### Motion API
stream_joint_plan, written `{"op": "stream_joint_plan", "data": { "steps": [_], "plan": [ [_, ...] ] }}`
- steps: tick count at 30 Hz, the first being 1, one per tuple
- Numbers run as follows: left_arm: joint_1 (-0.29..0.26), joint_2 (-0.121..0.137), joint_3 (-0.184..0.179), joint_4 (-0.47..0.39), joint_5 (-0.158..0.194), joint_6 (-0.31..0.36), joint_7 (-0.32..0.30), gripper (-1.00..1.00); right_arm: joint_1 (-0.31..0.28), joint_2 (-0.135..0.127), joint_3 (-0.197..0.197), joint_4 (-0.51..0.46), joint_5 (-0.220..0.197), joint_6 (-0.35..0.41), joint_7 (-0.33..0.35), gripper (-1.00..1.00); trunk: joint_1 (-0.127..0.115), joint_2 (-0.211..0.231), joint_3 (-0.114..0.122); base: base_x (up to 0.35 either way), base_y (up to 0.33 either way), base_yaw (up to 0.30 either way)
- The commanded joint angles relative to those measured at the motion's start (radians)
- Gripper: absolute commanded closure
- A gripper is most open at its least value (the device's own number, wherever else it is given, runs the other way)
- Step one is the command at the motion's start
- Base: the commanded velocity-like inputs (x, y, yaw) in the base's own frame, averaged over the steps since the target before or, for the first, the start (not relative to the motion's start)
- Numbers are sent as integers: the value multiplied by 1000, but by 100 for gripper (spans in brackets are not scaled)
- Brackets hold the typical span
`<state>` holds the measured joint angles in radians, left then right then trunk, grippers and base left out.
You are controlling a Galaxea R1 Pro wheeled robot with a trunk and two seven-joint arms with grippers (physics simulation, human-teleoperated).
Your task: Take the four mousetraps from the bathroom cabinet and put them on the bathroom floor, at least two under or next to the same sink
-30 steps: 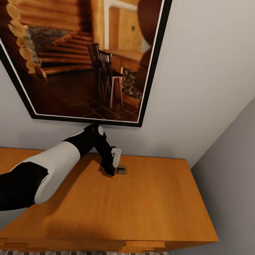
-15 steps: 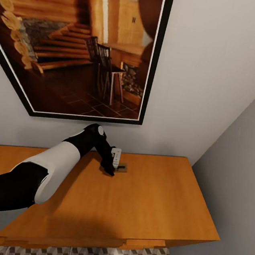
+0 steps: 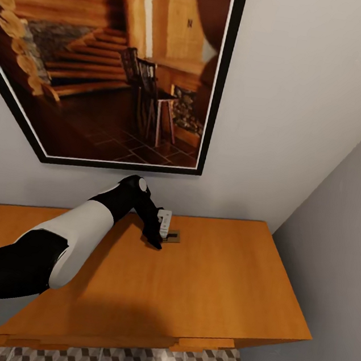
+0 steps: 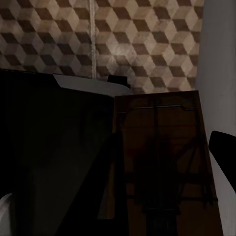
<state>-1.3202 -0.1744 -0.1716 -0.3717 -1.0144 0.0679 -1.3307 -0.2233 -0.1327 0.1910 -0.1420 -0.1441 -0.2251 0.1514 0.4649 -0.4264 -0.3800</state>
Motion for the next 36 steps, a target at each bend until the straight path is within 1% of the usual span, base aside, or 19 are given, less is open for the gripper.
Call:
{"op": "stream_joint_plan", "data": {
  "steps": [1, 19, 36],
  "plan": [
    [-1, 0, -2, -1, -1, 7, -4, -100, -1, 0, 7, 1, -11, -3, 4, 100, 0, -2, -2, 0, 0, 0],
    [-1, 0, -2, -1, -2, 20, -5, -100, -1, 0, 8, 1, -11, -3, 4, 100, 0, -2, -26, 0, 0, 0],
    [-1, 0, -2, -1, -3, 21, -7, -100, -1, -1, 8, 1, -11, -3, 4, 100, 0, -2, -28, 0, 0, 0]
  ]
}}
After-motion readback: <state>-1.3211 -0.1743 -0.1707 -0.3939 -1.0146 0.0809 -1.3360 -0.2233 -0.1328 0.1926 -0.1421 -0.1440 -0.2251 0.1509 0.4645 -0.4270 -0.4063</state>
